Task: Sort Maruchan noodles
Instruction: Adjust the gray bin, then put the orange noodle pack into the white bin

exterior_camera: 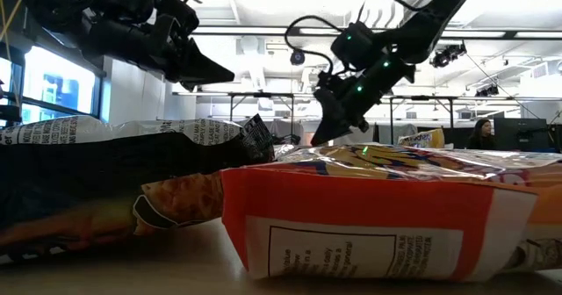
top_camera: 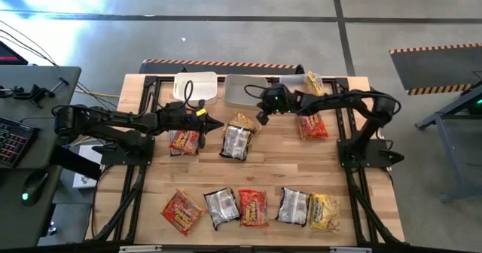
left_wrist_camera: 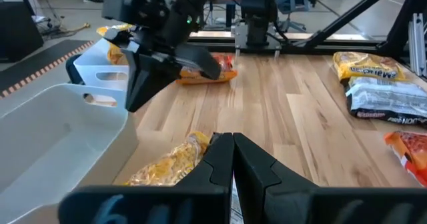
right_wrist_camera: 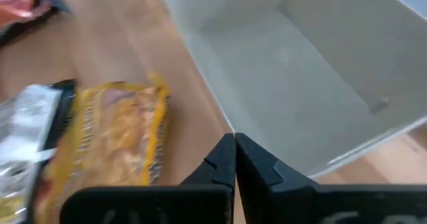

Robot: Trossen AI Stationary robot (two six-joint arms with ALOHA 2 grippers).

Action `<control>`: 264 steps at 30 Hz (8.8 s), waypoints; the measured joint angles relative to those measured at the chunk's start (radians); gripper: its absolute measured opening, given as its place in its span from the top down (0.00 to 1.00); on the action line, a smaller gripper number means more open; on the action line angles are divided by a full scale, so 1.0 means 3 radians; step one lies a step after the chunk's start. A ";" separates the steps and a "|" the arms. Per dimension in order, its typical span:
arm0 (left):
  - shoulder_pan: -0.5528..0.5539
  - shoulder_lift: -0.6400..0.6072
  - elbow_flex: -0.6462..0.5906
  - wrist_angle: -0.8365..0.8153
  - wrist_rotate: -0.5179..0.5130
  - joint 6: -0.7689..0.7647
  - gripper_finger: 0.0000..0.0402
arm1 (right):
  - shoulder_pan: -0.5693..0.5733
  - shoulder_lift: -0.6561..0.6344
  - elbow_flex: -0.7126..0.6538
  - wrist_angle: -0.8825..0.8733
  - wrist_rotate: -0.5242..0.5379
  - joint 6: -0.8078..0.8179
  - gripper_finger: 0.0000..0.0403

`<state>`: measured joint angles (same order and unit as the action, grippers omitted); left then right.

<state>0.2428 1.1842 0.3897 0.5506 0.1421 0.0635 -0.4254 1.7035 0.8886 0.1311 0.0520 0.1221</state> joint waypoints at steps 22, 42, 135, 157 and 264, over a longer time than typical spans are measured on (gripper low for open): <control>-0.0007 -0.0001 0.0000 -0.0241 -0.0091 -0.0086 1.00 | -0.0015 -0.0173 0.0046 0.0097 -0.0028 -0.0357 1.00; -0.0266 0.0257 0.0111 -0.0645 -0.0956 -0.0210 1.00 | 0.0222 0.0845 0.0836 -0.0022 -0.0123 -0.0494 1.00; -0.0742 -0.0436 0.1242 -0.5337 -0.1163 -0.2684 0.67 | 0.0728 -0.1359 -0.1221 0.1568 0.0222 -0.0573 1.00; 0.0949 -0.0268 0.1242 -0.5276 -0.0254 -0.1351 0.58 | 0.0810 -0.1359 -0.1219 0.1522 0.0160 -0.0493 1.00; -0.0657 0.0305 0.1244 -0.3940 0.0607 -0.1559 0.44 | 0.1083 0.1661 0.1404 0.1420 -0.1758 -0.0061 0.96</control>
<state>0.0456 1.2758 0.7628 -0.6315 0.3241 -0.4044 -0.1005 2.2017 1.3098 0.5571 -0.4755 0.1039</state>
